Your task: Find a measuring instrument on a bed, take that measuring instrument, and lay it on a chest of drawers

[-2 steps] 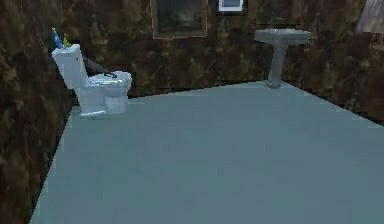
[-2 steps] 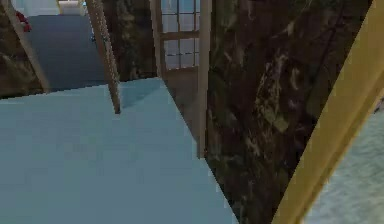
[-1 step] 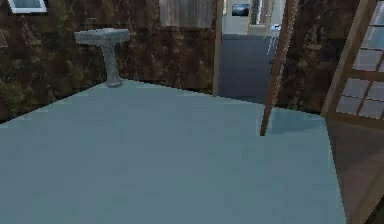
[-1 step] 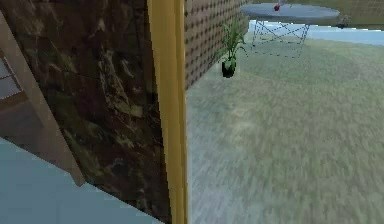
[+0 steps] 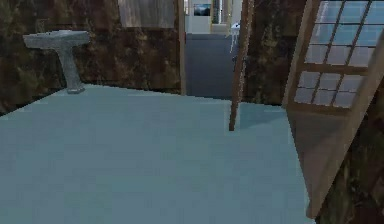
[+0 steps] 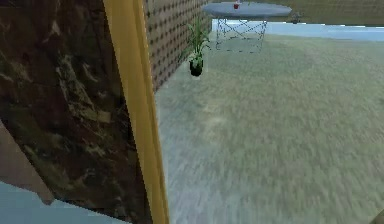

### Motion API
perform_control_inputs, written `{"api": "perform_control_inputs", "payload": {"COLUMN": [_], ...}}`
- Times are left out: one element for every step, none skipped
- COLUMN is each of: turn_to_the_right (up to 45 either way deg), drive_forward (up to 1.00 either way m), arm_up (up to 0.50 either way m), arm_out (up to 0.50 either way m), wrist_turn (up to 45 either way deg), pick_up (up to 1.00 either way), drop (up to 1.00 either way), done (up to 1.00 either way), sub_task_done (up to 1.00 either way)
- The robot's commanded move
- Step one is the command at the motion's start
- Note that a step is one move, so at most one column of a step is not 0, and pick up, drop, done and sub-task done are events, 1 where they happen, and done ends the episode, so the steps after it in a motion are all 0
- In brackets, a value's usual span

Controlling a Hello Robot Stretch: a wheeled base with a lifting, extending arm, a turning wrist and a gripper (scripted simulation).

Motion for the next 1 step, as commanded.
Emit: {"api": "perform_control_inputs", "payload": {"turn_to_the_right": [0.0], "drive_forward": [1.00], "arm_up": [0.00], "arm_out": [0.00], "wrist_turn": [0.0], "pick_up": [0.00], "drop": [0.00], "done": [0.00], "sub_task_done": [0.00]}}
